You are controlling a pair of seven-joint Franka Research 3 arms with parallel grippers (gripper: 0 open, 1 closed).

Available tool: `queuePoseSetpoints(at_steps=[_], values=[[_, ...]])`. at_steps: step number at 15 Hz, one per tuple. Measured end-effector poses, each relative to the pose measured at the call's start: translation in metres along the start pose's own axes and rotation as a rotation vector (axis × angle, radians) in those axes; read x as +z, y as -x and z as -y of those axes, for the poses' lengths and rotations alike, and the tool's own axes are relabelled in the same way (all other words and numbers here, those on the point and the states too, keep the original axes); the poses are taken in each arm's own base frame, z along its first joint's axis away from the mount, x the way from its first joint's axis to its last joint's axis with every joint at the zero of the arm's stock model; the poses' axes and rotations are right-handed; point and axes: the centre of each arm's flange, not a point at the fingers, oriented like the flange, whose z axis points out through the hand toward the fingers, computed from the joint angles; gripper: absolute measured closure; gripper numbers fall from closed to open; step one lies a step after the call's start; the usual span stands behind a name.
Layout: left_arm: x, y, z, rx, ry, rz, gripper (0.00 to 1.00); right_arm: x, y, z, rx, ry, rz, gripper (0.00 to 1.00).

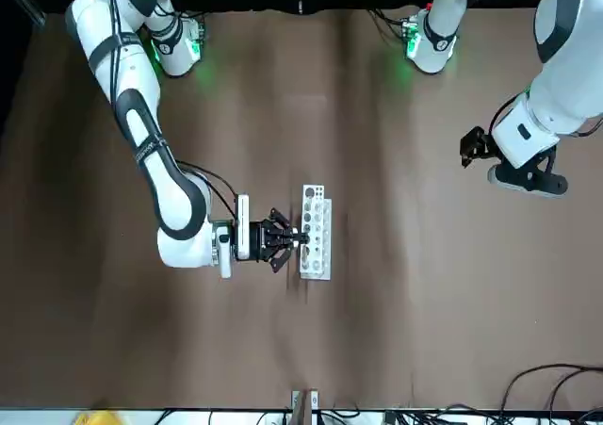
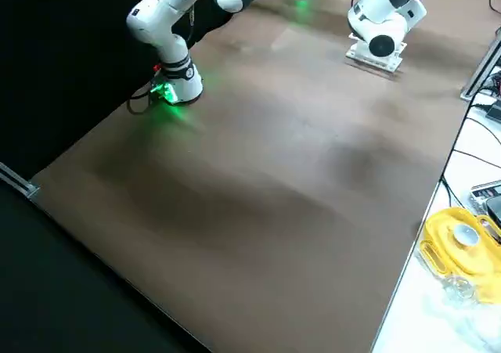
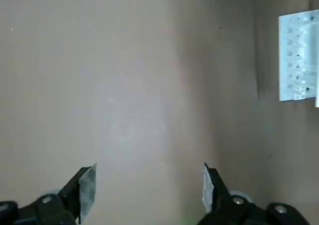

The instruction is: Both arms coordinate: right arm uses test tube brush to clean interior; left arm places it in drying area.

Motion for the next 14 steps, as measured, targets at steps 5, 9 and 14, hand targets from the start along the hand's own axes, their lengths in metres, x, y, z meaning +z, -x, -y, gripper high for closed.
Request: queuePoseSetpoints(at_steps=[5,9,14], values=[[0.005,-0.004,0.000,0.000,0.002,0.000,0.00,0.006,0.008,0.003,-0.035,0.001,0.021,0.98],[0.008,-0.007,0.004,-0.006,0.003,-0.007,0.00,0.011,0.019,0.007,-0.034,-0.005,0.035,0.98],[0.007,-0.005,0.041,0.033,0.006,-0.012,0.00,0.010,0.025,0.008,-0.030,-0.004,0.042,0.98]])
